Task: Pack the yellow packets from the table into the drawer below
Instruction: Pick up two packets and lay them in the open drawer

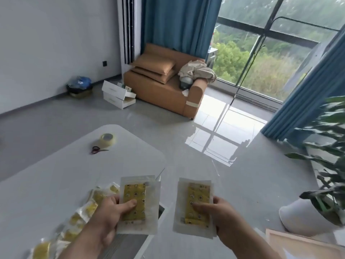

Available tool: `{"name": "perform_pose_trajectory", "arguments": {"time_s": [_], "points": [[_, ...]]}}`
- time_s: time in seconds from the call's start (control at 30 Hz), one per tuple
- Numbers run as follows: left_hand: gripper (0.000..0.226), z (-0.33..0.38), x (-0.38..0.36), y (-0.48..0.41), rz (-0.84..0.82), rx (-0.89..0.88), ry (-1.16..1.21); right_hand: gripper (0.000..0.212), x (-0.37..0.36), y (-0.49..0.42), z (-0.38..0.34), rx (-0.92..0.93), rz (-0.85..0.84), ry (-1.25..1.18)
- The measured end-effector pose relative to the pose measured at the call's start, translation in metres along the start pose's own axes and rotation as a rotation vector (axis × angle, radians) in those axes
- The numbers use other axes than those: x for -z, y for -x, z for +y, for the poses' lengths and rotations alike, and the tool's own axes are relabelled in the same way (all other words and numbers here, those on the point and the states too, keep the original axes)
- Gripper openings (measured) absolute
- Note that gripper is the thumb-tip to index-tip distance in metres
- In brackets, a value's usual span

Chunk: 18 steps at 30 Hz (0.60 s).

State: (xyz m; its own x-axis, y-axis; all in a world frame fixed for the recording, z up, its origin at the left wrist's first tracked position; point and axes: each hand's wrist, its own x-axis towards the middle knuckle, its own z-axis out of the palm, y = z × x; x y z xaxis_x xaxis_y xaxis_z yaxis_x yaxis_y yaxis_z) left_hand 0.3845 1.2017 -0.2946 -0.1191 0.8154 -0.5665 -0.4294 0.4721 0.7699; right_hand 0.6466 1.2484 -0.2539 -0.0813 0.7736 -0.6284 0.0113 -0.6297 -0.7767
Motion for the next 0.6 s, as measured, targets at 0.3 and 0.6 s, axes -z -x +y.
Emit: {"name": "perform_pose_trajectory", "arguments": {"time_s": [0.3, 0.6], "points": [[0.021, -0.003, 0.07, 0.012, 0.345, -0.064, 0.252, 0.025, -0.107, -0.079, -0.026, -0.018, -0.253, 0.326], [0.024, -0.04, 0.101, 0.007, 0.749, -0.123, 0.511, 0.027, -0.2, -0.151, -0.018, -0.124, -0.601, 0.549]]}}
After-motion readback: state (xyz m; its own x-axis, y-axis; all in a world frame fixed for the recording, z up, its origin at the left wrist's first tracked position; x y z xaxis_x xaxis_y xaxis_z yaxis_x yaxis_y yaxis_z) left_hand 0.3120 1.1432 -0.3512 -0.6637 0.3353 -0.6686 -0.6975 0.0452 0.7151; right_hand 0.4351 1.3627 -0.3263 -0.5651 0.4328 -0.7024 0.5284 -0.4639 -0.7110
